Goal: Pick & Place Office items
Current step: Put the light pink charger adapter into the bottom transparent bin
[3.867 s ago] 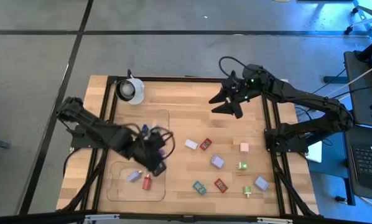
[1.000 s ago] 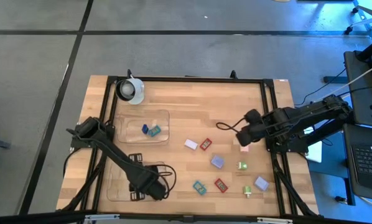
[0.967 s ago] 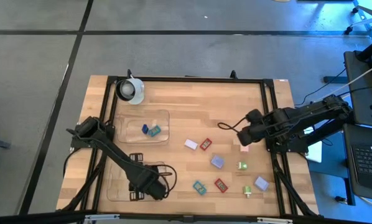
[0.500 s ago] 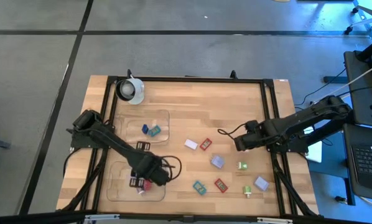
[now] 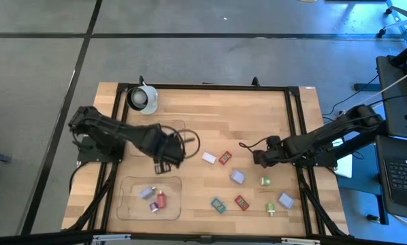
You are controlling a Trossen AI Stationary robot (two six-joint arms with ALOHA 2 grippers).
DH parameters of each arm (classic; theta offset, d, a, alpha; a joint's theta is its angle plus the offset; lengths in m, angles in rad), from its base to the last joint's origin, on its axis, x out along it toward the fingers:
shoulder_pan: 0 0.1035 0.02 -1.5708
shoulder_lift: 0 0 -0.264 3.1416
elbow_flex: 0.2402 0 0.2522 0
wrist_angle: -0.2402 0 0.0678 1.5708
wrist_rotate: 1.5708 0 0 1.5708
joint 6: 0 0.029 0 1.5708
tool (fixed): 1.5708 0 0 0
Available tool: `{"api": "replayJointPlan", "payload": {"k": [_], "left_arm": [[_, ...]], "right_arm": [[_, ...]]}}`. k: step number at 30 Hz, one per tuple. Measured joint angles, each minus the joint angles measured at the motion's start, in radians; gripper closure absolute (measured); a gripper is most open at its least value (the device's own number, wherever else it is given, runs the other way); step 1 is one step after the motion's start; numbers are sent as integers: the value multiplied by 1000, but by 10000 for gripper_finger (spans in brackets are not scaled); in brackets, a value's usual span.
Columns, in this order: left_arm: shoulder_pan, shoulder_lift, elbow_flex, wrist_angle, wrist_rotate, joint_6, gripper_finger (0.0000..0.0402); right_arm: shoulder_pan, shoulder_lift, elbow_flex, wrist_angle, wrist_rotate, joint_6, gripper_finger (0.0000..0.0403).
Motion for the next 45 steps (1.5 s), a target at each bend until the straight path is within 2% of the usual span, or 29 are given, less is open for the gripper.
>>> {"api": "replayJointPlan", "payload": {"k": [4,7,12,14,20,25,32,37,41,45], "left_arm": [[49,-24,0,2,-77,-88,238],[80,-25,0,45,-153,-147,240],[123,-15,-3,273,-281,-167,237],[138,-15,-4,382,-295,-132,236],[153,-16,-4,691,-315,60,236],[140,-17,-4,830,-314,257,221],[93,-41,-2,1050,-312,469,172],[46,-70,13,1130,-332,562,141],[-10,-87,35,1133,-377,725,128],[-65,-90,35,1143,-494,899,128]], "right_arm": [[0,33,-3,7,-18,-36,109],[0,39,-3,24,-19,-95,133],[0,39,-3,38,-30,-105,198],[0,39,-2,44,-34,-105,203],[4,40,46,78,-39,-132,203],[4,40,166,83,53,-246,203],[-24,40,392,71,198,-518,197],[-66,37,556,63,303,-691,197],[-97,36,701,78,408,-792,197],[-104,34,814,211,511,-930,196]]}}
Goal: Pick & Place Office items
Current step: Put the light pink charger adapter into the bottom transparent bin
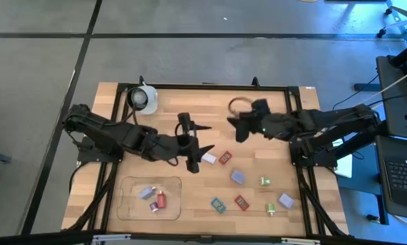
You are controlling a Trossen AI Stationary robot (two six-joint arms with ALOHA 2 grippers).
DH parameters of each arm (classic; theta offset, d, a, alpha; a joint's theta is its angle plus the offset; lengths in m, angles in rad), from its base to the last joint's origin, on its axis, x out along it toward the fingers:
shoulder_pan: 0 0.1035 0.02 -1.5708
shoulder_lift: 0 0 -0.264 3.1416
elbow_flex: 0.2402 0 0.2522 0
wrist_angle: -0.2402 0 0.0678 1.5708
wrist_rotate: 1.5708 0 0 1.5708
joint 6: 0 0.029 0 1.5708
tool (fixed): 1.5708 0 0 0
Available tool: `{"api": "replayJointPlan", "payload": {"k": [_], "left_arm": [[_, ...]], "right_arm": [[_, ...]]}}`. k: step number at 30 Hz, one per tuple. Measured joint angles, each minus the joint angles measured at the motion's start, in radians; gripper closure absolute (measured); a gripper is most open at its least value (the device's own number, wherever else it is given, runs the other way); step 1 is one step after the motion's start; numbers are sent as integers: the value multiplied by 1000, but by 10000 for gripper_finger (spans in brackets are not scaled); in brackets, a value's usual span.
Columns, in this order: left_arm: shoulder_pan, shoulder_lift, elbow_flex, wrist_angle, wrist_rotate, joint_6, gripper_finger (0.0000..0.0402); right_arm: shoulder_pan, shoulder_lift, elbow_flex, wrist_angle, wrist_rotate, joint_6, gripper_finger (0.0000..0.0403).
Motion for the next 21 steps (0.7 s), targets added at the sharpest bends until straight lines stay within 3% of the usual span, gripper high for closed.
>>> {"api": "replayJointPlan", "payload": {"k": [4,7,12,21], "left_arm": [[-13,20,0,109,-215,99,129],[-3,36,0,229,-312,172,126],[10,39,0,356,-303,303,125],[28,39,0,336,-167,519,125]], "right_arm": [[0,0,27,271,51,-181,196],[-1,10,28,425,28,-270,196],[-3,36,28,511,-52,-320,195],[-38,56,27,525,-315,-297,195]]}}
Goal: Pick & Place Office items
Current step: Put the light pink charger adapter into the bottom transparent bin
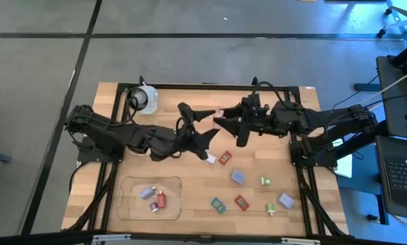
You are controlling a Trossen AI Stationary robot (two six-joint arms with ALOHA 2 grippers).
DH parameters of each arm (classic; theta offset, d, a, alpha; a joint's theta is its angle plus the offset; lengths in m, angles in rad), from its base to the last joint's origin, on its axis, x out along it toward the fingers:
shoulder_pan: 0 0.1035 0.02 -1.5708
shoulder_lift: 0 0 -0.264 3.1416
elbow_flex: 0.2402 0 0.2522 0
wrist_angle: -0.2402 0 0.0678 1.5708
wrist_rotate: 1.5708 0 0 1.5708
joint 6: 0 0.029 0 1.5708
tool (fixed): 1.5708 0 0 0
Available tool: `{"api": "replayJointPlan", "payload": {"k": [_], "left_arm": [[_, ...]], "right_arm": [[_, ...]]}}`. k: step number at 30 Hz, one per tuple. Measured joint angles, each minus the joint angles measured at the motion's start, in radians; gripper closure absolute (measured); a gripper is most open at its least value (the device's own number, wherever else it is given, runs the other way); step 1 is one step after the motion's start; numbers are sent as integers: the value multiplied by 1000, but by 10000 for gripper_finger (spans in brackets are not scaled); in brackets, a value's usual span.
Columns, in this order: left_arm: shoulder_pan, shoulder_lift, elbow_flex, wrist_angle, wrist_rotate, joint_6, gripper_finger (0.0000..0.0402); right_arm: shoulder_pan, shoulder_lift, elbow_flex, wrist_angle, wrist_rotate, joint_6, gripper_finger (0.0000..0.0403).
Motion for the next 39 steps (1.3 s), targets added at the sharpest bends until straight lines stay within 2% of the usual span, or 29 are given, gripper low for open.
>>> {"api": "replayJointPlan", "payload": {"k": [7,12,16,21,28,31,39], "left_arm": [[0,1,0,5,23,95,125],[0,0,0,9,81,61,129],[0,-2,0,10,85,40,152],[-1,-1,0,6,67,5,200],[-9,0,0,2,62,-14,201],[-10,2,0,6,55,-27,200],[-10,4,0,5,22,-152,201]], "right_arm": [[-4,0,0,-7,-62,4,195],[-3,-2,0,-8,-83,4,195],[-3,-2,0,-10,-86,4,194],[-4,-2,0,-14,-93,4,194],[-4,-2,0,-25,-111,6,193],[-6,-2,0,-33,-114,20,177],[-57,-37,-1,-107,-193,24,82]]}}
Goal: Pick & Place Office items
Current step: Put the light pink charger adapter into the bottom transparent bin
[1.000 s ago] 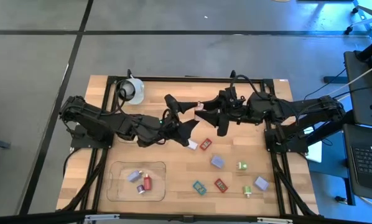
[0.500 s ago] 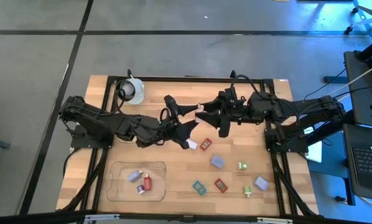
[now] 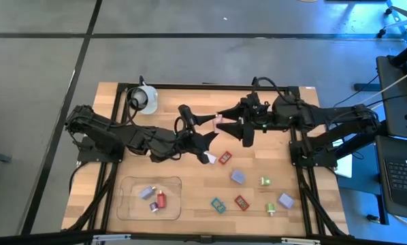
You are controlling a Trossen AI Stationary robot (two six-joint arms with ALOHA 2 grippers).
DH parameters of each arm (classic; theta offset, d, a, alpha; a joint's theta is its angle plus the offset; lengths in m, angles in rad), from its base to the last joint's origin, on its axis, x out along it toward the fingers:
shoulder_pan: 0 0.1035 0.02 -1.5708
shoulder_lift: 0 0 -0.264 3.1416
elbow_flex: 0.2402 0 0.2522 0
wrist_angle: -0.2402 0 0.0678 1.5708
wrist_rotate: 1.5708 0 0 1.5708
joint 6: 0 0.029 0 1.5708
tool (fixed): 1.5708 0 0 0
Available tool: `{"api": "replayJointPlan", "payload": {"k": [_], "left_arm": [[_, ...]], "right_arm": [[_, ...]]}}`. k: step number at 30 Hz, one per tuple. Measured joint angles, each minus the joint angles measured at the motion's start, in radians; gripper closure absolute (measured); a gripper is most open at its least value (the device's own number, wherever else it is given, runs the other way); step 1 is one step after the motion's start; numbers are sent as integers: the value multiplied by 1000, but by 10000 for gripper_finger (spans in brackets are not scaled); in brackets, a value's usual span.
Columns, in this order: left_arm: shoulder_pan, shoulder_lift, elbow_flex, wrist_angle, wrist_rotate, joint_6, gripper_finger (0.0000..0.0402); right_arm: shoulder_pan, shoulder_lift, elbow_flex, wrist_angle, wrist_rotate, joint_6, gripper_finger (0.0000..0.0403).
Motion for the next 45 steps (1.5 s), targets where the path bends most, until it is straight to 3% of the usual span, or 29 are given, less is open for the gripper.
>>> {"api": "replayJointPlan", "payload": {"k": [3,7,12,17,23,30,34,45], "left_arm": [[1,0,-2,-39,-3,-137,201],[-1,-4,0,-164,-3,-442,197],[0,-1,0,-508,56,-899,199],[-54,-2,0,-852,203,-1325,198],[-199,-2,0,-1121,328,-1619,198],[-358,-3,-29,-1382,359,-1930,197],[-415,-3,-106,-1395,432,-2045,197],[-465,-3,-394,-1026,677,-2089,197]], "right_arm": [[-28,-31,1,-120,-36,7,54],[-36,-72,1,-322,-47,7,36],[14,-103,0,-485,-4,7,41],[89,-103,0,-543,76,33,53],[183,-93,0,-551,182,83,61],[245,-80,0,-560,316,139,62],[249,-60,0,-564,331,168,62],[231,31,0,-563,327,190,62]]}}
